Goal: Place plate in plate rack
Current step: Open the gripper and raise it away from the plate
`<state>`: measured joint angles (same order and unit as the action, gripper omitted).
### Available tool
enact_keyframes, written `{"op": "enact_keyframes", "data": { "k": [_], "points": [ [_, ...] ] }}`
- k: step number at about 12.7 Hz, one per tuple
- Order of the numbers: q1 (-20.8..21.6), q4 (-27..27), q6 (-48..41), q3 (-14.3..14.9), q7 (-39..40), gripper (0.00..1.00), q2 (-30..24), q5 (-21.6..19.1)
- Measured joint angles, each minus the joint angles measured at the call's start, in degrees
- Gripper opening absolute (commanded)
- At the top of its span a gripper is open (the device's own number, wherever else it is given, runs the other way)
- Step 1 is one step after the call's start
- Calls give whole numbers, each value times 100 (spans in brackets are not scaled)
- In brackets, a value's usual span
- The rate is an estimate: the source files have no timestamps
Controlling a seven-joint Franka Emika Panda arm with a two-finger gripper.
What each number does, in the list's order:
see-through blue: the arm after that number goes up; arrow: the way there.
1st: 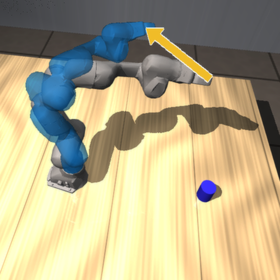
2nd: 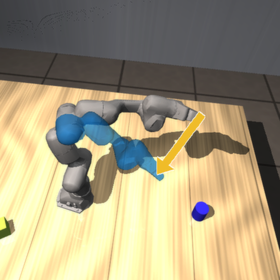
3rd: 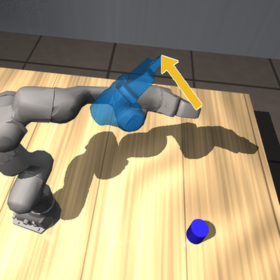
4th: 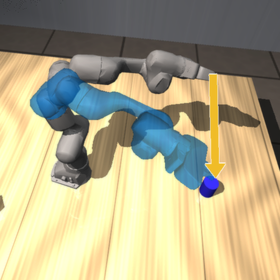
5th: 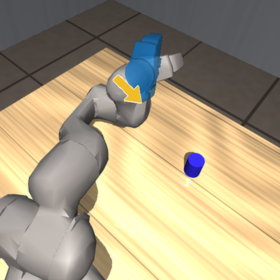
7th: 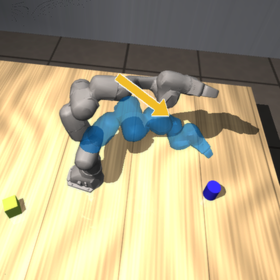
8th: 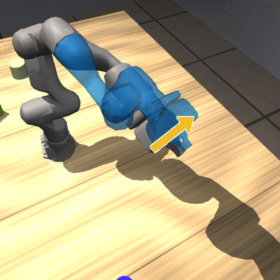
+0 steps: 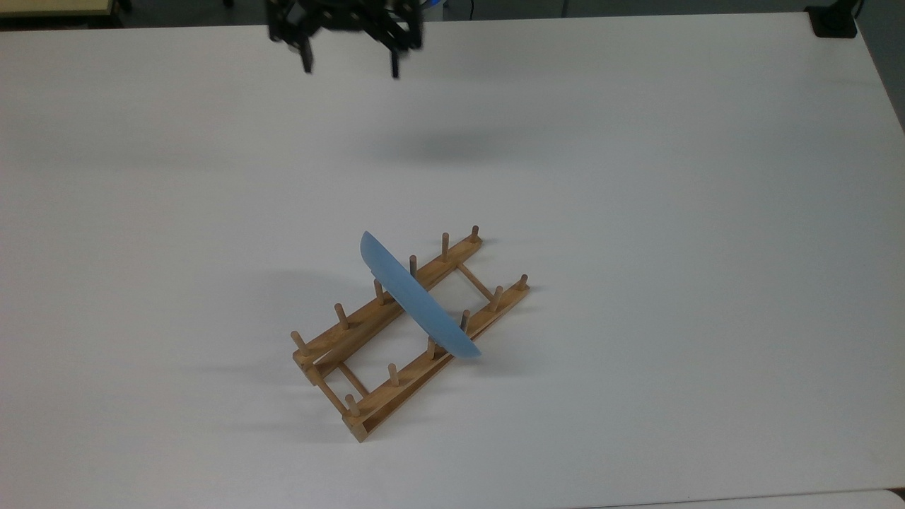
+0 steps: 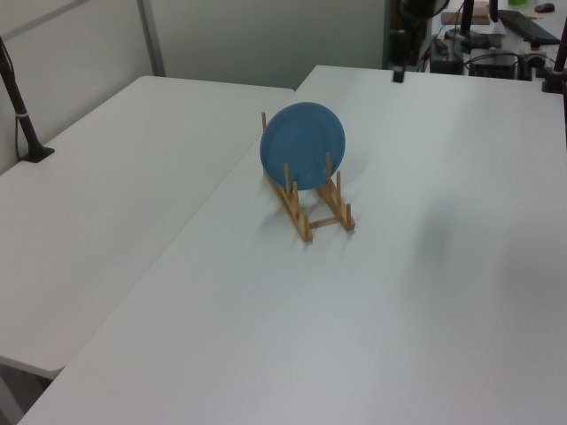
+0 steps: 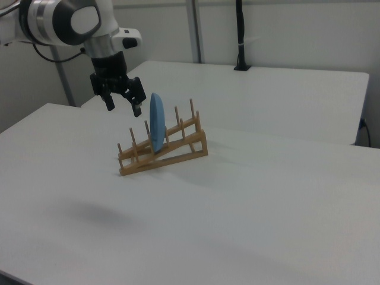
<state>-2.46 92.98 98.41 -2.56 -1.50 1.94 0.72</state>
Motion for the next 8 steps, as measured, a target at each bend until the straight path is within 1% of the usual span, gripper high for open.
{"op": "enact_keyframes", "data": {
  "k": [1,2,8],
  "points": [
    [-116,41,-176,1,138,100,-87,-32],
    [-140,73,-261,3,143,100,-121,-33],
    [-146,258,-353,4,143,100,-132,-33]
  ]
}}
